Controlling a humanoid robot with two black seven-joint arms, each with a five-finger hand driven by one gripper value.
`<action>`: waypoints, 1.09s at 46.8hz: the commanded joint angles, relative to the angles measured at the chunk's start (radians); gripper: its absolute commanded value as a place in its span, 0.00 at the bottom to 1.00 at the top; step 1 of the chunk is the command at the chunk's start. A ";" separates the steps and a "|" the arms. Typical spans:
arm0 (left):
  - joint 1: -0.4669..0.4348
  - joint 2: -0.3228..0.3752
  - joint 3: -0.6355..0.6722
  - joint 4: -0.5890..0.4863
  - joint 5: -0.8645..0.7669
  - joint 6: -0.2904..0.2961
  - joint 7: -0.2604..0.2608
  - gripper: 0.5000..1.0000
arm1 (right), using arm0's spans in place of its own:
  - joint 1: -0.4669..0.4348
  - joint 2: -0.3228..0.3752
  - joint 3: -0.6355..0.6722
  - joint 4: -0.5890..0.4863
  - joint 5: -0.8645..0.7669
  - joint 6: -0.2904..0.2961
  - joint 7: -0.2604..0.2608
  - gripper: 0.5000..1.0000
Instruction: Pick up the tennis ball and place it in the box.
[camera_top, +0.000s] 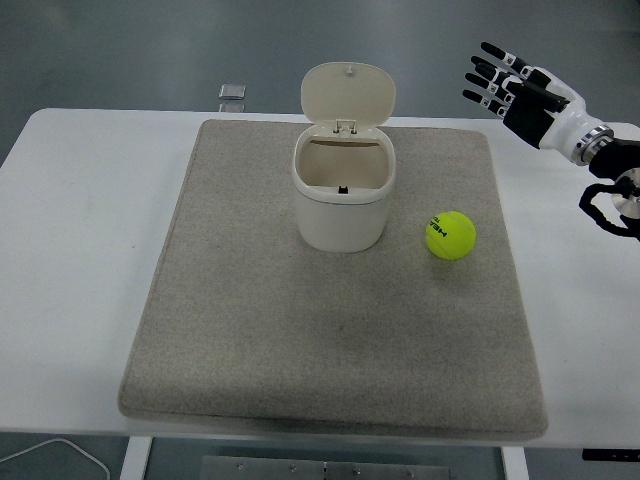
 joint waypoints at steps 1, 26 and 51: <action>0.000 0.000 0.000 -0.001 0.000 0.000 0.000 0.99 | -0.001 0.005 0.000 0.000 0.000 0.000 0.000 0.86; -0.011 0.000 -0.002 -0.002 0.000 0.000 0.000 0.99 | -0.002 -0.005 -0.003 -0.002 -0.002 0.002 0.000 0.86; -0.012 0.000 -0.003 -0.001 0.000 0.000 0.000 0.99 | -0.001 0.001 -0.017 -0.003 -0.023 0.000 0.002 0.86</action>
